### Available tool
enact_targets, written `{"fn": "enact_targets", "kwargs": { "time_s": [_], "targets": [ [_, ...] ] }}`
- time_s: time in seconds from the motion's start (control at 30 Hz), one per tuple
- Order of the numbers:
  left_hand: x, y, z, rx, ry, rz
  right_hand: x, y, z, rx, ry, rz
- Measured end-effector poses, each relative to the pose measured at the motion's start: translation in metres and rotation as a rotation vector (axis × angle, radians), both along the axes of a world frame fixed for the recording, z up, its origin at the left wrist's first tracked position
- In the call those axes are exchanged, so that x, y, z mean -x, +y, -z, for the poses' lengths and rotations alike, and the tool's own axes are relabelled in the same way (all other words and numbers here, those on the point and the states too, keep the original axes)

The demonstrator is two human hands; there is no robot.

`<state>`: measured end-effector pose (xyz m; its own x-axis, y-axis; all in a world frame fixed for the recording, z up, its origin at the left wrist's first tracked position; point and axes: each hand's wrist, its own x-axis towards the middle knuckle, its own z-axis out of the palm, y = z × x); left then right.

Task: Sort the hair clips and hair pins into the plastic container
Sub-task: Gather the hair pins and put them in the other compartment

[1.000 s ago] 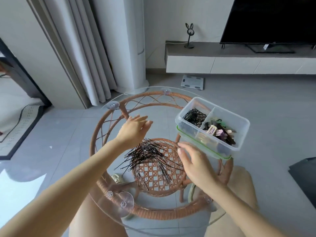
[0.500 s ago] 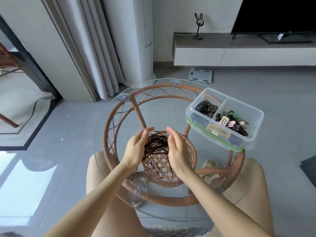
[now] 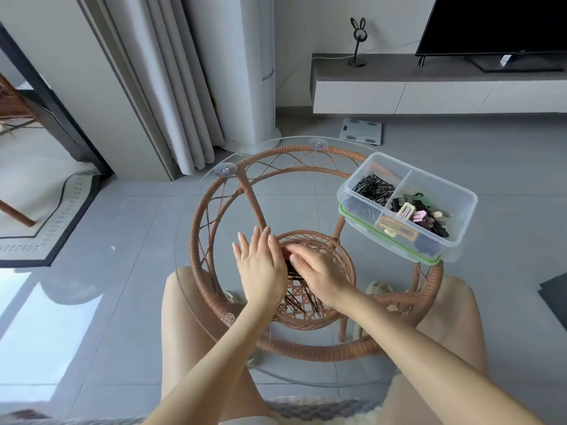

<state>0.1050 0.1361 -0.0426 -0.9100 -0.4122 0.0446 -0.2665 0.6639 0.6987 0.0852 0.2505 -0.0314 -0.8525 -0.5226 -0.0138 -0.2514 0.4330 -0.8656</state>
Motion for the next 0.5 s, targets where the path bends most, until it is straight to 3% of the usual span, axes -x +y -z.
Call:
{"fn": "enact_targets", "kwargs": {
  "time_s": [0.1, 0.17, 0.37, 0.43, 0.5],
  "targets": [
    [0.001, -0.002, -0.018, -0.248, 0.045, 0.029, -0.013, 0.011, -0.011, 0.089, 0.006, 0.095],
    [-0.006, -0.013, -0.029, -0.278, 0.033, 0.042, -0.022, 0.026, -0.018, 0.031, 0.061, 0.204],
    [-0.039, -0.059, -0.039, 0.439, -0.359, 0.417, -0.049, 0.050, -0.020, -0.661, 0.300, 0.120],
    [-0.038, -0.058, -0.038, 0.596, -0.412, 0.543, -0.047, 0.041, -0.014, -0.722, 0.319, 0.111],
    [-0.031, -0.050, -0.037, 0.633, -0.379, 0.597, -0.040, 0.030, -0.010, -0.698, 0.314, 0.114]
  ]
}}
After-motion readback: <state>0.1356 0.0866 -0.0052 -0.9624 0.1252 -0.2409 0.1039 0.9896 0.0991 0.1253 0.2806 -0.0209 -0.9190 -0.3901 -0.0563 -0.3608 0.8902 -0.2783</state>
